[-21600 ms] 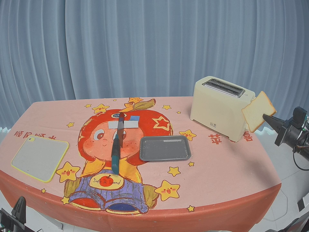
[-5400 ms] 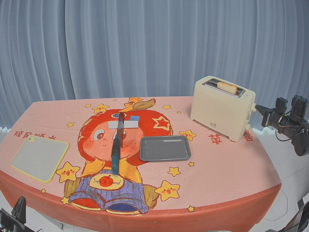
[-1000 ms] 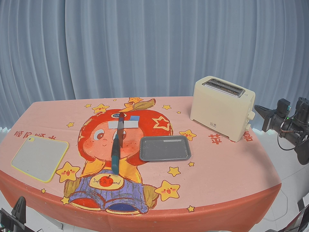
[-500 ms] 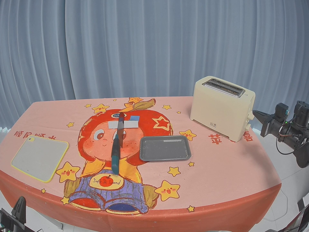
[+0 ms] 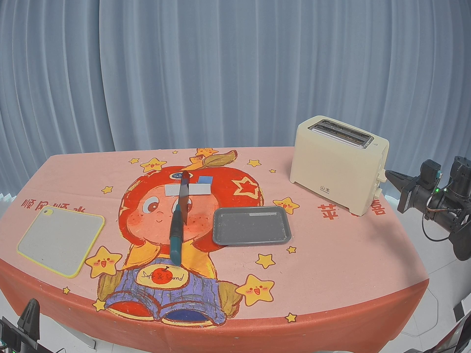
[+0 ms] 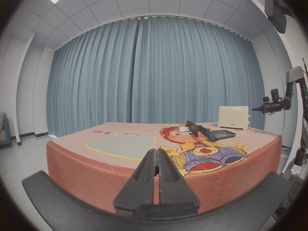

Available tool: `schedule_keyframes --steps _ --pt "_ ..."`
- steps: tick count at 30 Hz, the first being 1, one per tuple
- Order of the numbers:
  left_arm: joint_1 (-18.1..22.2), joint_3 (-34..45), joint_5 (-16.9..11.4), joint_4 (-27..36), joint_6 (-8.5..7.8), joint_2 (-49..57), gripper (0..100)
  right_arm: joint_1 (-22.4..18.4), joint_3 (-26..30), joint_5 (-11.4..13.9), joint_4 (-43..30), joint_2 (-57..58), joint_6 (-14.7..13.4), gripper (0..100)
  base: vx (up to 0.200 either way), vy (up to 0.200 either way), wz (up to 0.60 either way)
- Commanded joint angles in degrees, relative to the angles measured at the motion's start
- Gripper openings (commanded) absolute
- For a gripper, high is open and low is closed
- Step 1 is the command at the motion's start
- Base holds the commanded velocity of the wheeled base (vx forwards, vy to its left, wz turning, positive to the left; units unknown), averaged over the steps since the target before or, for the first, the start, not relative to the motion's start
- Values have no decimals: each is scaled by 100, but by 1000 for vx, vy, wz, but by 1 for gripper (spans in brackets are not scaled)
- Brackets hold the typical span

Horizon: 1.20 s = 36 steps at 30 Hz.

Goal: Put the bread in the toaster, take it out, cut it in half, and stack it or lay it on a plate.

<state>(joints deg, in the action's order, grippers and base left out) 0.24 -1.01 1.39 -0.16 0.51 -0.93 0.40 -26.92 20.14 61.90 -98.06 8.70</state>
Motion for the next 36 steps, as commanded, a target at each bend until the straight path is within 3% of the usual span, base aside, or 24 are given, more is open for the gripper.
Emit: schedule_keyframes --steps 1,36 --pt "2 101 2 -2 2 93 0 74 64 -1 -3 94 8 0 0 0 0" --pt "2 101 2 -2 2 93 0 232 231 -168 -38 261 132 0 0 0 0"
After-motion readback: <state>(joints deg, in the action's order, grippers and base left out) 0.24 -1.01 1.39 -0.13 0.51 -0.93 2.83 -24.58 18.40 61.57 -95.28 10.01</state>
